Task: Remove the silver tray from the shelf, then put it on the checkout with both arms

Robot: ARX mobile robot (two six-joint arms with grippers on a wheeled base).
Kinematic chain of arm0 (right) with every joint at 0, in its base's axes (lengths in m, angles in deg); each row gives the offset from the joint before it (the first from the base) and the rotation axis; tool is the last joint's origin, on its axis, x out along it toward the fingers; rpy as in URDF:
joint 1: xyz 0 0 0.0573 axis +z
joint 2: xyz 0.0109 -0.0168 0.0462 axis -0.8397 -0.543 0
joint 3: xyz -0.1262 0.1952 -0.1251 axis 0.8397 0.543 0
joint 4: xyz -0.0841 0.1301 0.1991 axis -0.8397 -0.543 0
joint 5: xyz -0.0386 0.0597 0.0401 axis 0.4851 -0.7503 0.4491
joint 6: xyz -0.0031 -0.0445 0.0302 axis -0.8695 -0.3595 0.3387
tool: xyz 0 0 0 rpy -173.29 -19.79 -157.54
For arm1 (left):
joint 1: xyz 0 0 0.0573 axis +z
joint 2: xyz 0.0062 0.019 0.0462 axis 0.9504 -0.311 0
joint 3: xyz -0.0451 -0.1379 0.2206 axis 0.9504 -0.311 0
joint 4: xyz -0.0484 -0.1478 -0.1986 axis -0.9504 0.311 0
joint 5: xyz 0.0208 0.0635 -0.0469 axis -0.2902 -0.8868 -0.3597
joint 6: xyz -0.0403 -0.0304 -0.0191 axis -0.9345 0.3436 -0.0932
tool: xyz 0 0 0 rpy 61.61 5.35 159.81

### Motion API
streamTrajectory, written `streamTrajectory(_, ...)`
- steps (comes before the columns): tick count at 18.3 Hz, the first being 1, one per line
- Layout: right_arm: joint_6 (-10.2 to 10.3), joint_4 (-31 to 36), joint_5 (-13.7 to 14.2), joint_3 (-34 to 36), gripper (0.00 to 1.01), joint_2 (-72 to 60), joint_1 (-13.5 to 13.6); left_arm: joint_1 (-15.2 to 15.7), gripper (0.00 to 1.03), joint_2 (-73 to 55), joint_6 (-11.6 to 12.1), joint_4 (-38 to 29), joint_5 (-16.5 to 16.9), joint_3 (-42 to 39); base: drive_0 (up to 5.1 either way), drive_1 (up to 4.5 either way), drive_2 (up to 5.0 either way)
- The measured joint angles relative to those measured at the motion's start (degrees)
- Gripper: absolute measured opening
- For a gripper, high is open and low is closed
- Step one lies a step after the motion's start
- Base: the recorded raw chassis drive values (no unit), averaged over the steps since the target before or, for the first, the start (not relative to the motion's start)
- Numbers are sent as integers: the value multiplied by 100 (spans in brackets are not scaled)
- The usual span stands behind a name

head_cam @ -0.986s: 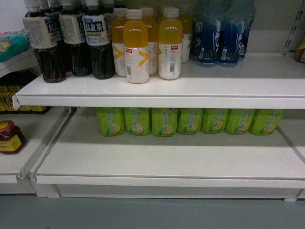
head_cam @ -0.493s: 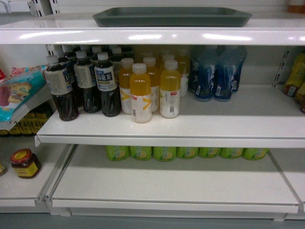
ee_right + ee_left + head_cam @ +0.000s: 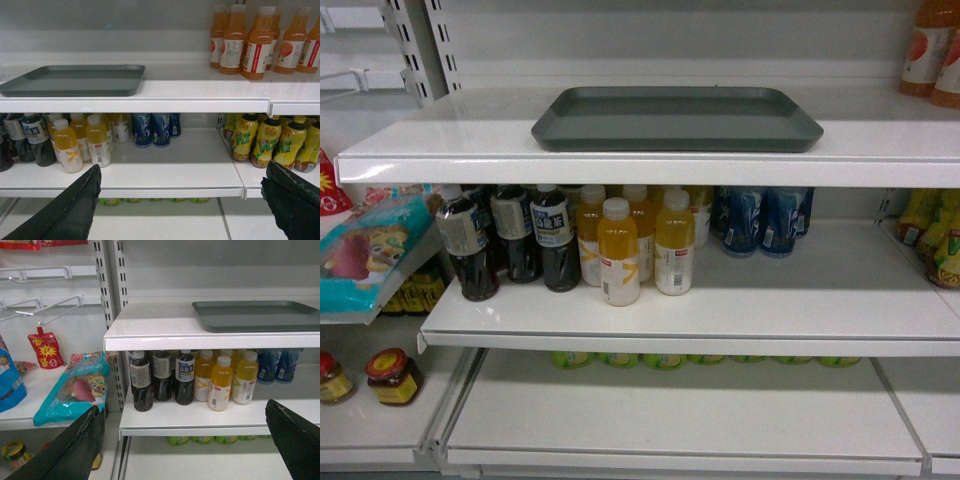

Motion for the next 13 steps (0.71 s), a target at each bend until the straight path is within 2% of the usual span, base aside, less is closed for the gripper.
streamTrajectory(13,0,-9,0,0,98,0,0,0,98,0,0,13,2,0,0,0,0)
